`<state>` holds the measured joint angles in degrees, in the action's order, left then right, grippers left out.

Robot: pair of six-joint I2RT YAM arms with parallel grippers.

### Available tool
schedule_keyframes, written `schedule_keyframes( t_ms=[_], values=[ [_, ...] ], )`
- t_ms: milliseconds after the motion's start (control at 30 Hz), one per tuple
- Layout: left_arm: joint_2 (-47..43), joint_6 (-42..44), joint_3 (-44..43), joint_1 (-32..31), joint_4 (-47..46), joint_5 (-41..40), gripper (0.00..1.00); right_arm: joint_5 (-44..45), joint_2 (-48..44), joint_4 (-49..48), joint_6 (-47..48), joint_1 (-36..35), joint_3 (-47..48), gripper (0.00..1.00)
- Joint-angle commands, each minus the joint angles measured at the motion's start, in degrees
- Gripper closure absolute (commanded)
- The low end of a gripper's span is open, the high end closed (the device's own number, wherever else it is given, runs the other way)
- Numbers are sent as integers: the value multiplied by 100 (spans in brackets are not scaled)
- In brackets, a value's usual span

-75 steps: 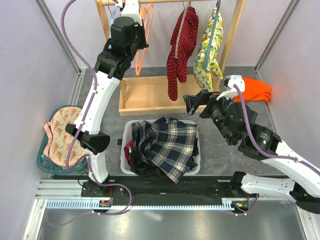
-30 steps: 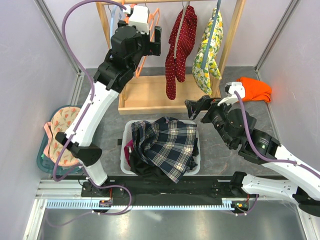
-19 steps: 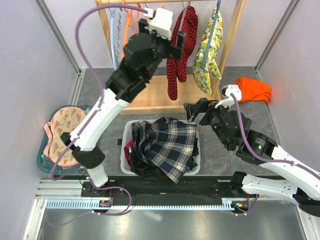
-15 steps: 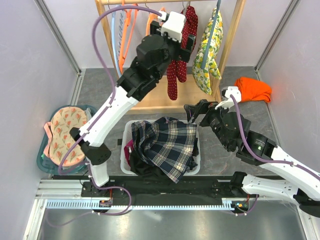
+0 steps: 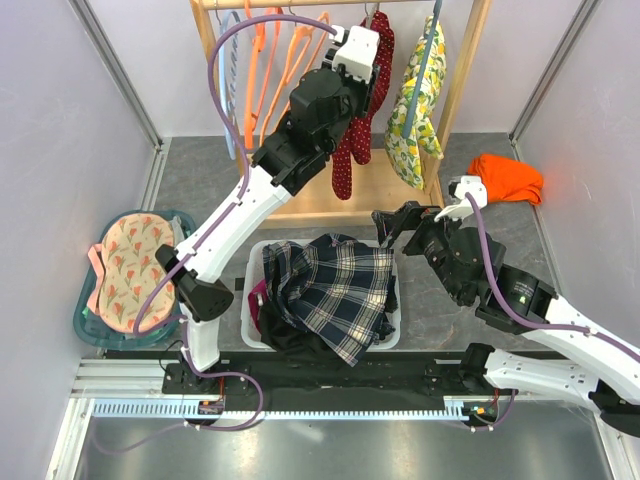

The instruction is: Remove the skirt from the hanger

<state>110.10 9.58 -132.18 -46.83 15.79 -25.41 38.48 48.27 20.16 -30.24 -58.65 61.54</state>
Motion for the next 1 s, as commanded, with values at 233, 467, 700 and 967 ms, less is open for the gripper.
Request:
schedule_keyframes(
  t_ms=[233, 467, 700, 967],
  values=[
    [196, -563, -546, 446, 196, 484, 79, 213, -204, -48, 27, -6, 69, 2],
    [196, -633, -607, 490, 389, 774, 96, 213, -186, -39, 18, 3, 78, 2],
    [222, -642, -607, 508, 513, 1090, 77, 239, -239, -47, 9, 3, 34, 2],
    [433, -572, -827, 526, 609, 1187, 64, 274, -274, -39, 9, 3, 16, 2]
  ],
)
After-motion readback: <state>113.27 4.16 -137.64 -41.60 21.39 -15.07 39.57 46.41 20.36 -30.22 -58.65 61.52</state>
